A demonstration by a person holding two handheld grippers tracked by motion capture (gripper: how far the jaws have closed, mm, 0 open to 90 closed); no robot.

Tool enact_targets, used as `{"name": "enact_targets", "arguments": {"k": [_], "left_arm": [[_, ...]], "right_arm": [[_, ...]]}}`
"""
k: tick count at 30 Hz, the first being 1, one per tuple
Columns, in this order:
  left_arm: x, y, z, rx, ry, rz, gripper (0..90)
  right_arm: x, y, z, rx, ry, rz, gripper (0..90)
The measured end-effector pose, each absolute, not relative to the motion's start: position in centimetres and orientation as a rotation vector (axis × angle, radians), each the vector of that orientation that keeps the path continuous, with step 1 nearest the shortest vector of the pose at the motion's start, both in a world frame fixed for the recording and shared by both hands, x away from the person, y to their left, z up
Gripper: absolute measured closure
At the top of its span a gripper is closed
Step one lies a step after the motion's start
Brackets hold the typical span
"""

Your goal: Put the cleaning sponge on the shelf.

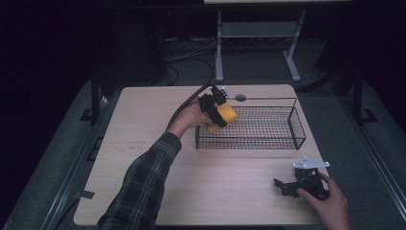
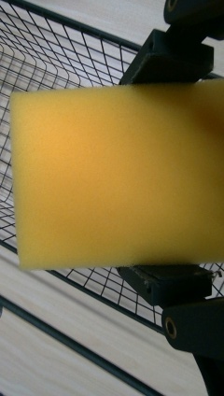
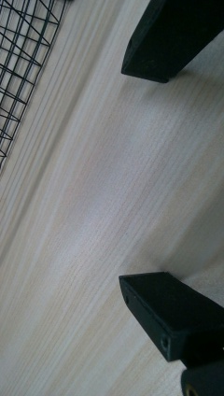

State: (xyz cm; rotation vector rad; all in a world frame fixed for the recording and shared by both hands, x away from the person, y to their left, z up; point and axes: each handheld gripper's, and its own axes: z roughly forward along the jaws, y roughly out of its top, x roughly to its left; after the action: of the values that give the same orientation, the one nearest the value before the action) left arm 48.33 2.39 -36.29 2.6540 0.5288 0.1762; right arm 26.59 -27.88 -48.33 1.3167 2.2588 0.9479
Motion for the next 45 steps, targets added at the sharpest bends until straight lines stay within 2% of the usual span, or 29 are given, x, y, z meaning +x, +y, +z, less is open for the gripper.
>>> {"name": "enact_targets", "arguments": {"k": [12, 30, 45], "left_arm": [[48.8, 1.2, -38.4, 2.708, 0.52, 0.162, 22.2], [49.2, 2.0, -41.5, 2.731, 0.566, 0.108, 22.2], [49.2, 2.2, -42.2, 2.743, 0.571, 0.085, 22.0]], "right_arm": [[26.6, -27.9, -48.3, 1.318, 2.259, 0.947, 1.2], [26.6, -27.9, -48.3, 1.318, 2.26, 0.946, 1.2], [26.6, -27.9, -48.3, 1.319, 2.26, 0.946, 1.2]]}}
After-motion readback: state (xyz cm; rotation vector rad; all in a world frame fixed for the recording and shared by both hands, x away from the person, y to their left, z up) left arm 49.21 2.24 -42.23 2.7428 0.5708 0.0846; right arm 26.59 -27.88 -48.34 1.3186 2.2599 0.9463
